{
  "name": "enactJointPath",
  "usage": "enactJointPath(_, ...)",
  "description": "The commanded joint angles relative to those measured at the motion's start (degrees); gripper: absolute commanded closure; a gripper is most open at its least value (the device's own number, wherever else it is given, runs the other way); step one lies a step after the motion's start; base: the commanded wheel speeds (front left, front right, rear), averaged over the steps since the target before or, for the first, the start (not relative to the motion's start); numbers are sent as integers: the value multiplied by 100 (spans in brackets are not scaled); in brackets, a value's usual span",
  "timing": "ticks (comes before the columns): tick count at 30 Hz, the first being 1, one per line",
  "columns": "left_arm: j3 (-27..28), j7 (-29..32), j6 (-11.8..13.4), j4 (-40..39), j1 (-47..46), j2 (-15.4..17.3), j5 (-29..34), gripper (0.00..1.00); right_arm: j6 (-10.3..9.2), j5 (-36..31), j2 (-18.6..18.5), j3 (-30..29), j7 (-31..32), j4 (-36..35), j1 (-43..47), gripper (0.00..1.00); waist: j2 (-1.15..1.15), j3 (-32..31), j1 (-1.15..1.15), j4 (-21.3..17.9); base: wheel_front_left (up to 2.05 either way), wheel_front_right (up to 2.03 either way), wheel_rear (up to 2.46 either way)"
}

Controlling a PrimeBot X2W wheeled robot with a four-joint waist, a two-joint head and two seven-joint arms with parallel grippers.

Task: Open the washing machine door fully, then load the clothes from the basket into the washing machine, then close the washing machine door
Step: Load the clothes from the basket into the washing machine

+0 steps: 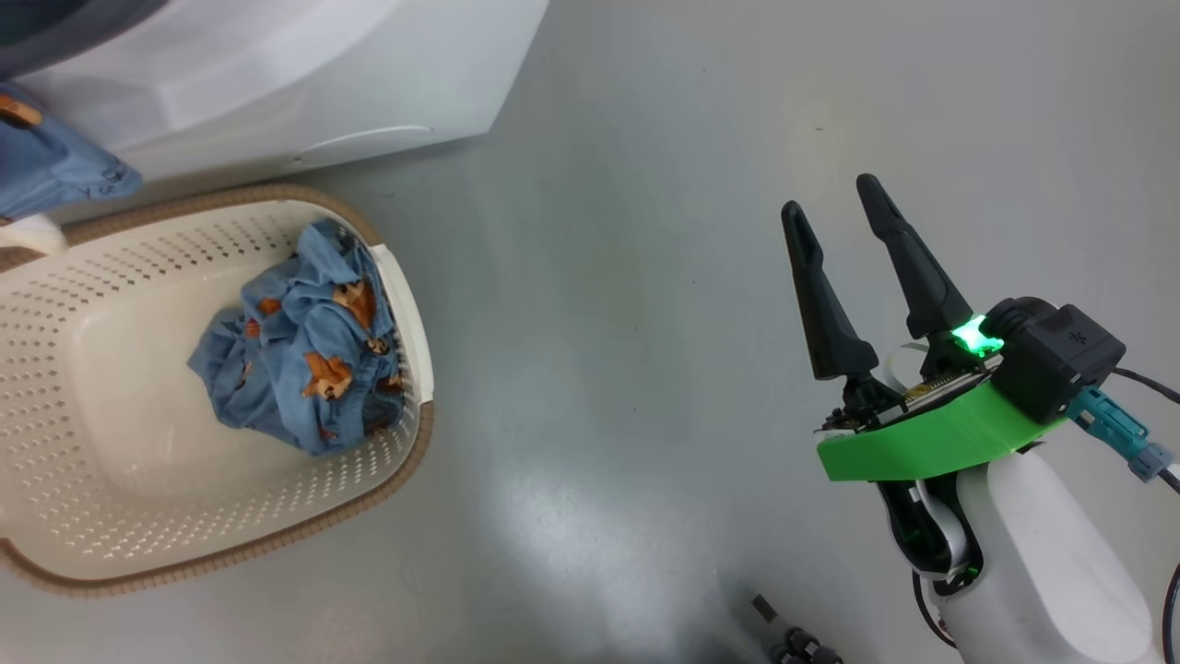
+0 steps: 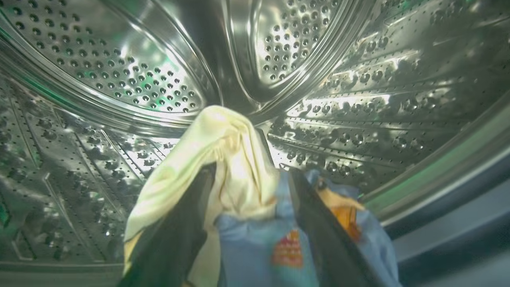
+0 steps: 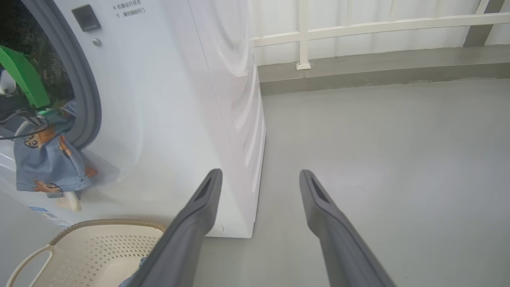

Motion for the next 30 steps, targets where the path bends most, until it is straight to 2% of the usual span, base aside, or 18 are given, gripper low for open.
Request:
enactJointPath(1, -2, -6, -32, -64, -58, 220, -44, 0, 31, 26, -38, 56, -46, -110, 141, 0, 0, -26, 0, 13, 0, 0, 0)
enactJointPath(11, 56, -493, -83, 8, 81, 95, -312, 0, 31, 5, -113, 8, -46, -104, 161, 0, 0, -186, 0, 97, 0, 0, 0)
enactJointPath(15, 131, -612, -100, -191, 334, -19, -484, 0, 31, -9, -174, -36, -46, -100, 206, 0, 0, -326, 0, 162, 0, 0, 0)
enactJointPath(24, 504, -628, -32, -1956, 1676, -188, -637, 0, 31, -45, -300, -94, -46, -87, 295, 0, 0, -711, 0, 290, 0, 0, 0)
enactJointPath(30, 781, -628, -38, -2715, 2504, -371, -611, 0, 31, -67, -390, -142, -46, -83, 424, 0, 0, -992, 0, 346, 0, 0, 0)
